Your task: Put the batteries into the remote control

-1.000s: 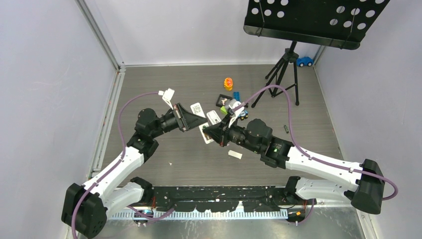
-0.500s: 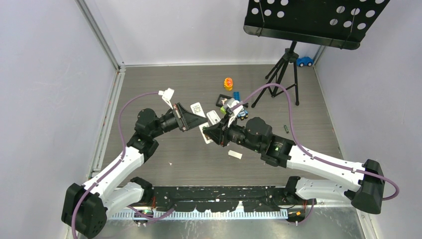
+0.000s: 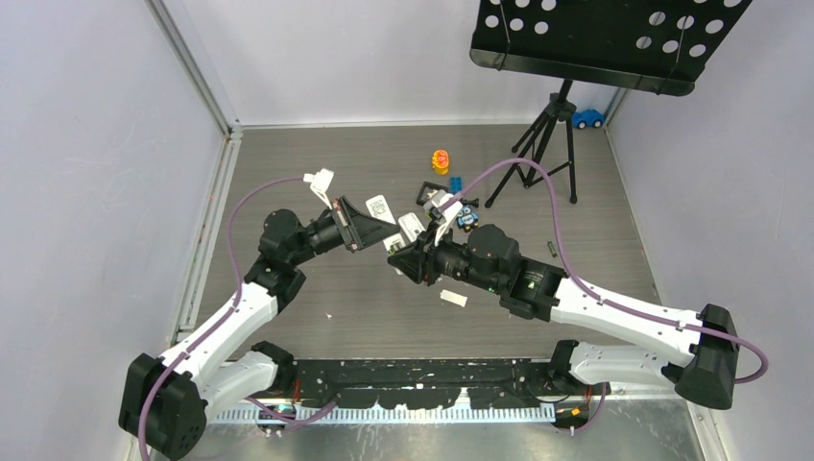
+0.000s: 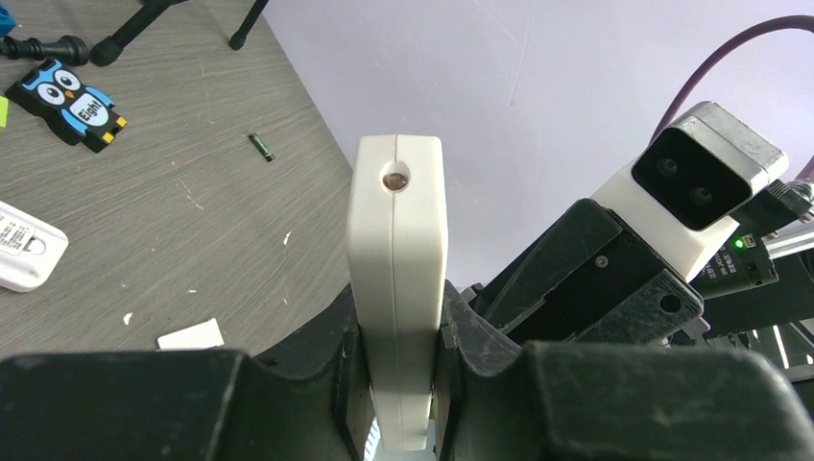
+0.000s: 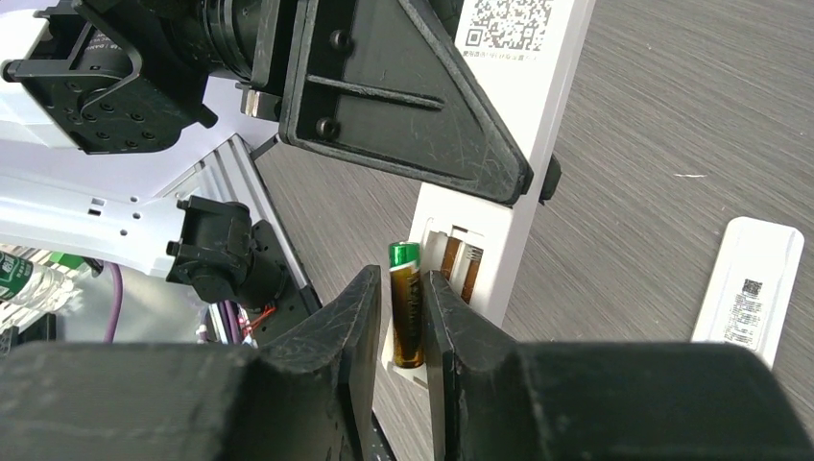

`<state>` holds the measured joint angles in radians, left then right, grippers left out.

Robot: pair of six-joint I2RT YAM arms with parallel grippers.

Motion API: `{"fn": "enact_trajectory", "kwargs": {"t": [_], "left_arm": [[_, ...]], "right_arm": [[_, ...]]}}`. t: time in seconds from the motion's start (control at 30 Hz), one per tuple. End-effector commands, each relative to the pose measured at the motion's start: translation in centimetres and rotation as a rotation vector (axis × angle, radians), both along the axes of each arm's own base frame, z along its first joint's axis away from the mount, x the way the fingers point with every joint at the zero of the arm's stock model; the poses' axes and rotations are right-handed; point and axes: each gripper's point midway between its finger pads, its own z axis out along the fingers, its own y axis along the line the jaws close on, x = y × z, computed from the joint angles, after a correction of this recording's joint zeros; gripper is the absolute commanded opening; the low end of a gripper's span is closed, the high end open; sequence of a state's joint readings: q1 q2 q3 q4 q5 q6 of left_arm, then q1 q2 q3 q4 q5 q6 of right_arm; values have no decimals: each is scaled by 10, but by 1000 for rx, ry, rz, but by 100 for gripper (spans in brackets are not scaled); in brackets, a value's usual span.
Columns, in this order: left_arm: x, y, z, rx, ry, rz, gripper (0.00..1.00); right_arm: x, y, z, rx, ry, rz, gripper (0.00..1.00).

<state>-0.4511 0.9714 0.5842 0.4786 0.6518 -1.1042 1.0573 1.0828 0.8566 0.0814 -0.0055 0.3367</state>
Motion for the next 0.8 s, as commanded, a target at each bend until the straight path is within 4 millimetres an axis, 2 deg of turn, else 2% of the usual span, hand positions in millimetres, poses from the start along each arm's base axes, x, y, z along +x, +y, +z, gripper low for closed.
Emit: {"fn": "enact_trajectory", "kwargs": {"t": [0.0,0.23,0.33,0.47,0.53,0.6,0.67,0.77], "left_arm": [[-13,1,40,-81,-111,-42,0],[-14,1,41,-87,-102,-44,0],[-12,1,40,-93,-75,-43,0],[-6,2,32,-61,-69,-12,0],[4,6,13,24,-60,51,0],[19,17,-20,177,-38,147,0],[32,31,-49,295,2,245,0],[43,47,-79,398,62,336,0]], "right_arm": [[8,-2,-1,-15,8,-40,28],[17,-10,7,7,-19,-104,33],[19,-10,10,7,-30,-113,16],[24,-13,4,-26,-10,-150,17],[25,-18,4,-12,10,-174,24],[25,-26,-1,-12,35,-210,30],[25,-39,-12,-29,77,-262,43],[24,-61,-29,-53,146,-350,53]]}}
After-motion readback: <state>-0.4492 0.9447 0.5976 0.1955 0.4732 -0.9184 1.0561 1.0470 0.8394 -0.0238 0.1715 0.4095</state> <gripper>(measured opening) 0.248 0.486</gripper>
